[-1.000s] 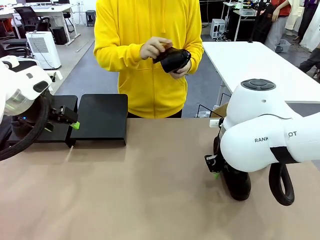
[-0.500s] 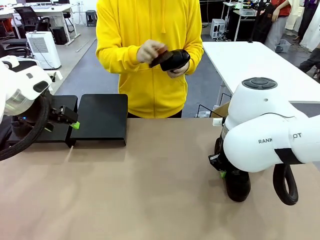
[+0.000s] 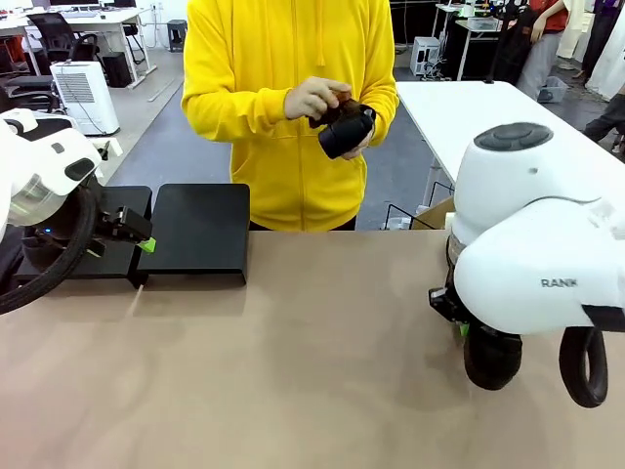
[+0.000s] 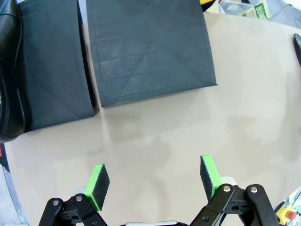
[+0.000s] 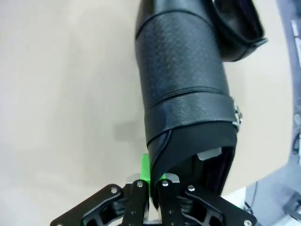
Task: Organize the shoes by placing them on the stand.
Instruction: Pick up one Shoe and place it in the middle of the table.
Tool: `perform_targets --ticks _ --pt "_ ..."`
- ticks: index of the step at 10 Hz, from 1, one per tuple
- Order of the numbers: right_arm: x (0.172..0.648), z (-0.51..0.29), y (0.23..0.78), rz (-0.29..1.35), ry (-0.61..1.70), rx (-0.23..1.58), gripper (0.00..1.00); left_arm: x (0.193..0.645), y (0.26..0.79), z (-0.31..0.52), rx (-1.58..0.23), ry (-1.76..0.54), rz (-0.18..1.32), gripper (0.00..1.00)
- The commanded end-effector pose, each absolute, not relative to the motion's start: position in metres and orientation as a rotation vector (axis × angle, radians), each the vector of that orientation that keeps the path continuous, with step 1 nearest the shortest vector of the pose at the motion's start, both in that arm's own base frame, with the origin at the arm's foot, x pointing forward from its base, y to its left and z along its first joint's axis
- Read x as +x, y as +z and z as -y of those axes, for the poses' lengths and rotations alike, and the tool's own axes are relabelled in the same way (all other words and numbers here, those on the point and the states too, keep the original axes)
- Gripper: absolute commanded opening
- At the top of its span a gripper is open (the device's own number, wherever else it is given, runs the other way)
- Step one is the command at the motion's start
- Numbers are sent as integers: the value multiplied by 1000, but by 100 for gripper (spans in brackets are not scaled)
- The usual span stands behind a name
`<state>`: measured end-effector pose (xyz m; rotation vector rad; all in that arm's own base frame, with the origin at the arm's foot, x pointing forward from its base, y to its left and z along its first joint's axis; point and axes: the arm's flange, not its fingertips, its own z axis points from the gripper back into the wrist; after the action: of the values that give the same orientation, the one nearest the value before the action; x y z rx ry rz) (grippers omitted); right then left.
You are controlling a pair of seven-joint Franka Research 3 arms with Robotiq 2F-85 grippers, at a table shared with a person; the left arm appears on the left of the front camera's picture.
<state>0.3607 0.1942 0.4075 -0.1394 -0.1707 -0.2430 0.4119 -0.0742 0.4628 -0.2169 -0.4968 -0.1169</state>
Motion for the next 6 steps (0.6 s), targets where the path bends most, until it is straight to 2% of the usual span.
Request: perform_targets --ticks 1,3,6 --pt "330 -246 457 266 -223 -51 0 412 463 71 -235 -122 500 100" --pt "311 -311 474 273 -132 53 0 412 463 71 -235 -122 500 100" --pt "321 -391 449 210 -52 96 0 412 463 71 -235 -122 500 100"
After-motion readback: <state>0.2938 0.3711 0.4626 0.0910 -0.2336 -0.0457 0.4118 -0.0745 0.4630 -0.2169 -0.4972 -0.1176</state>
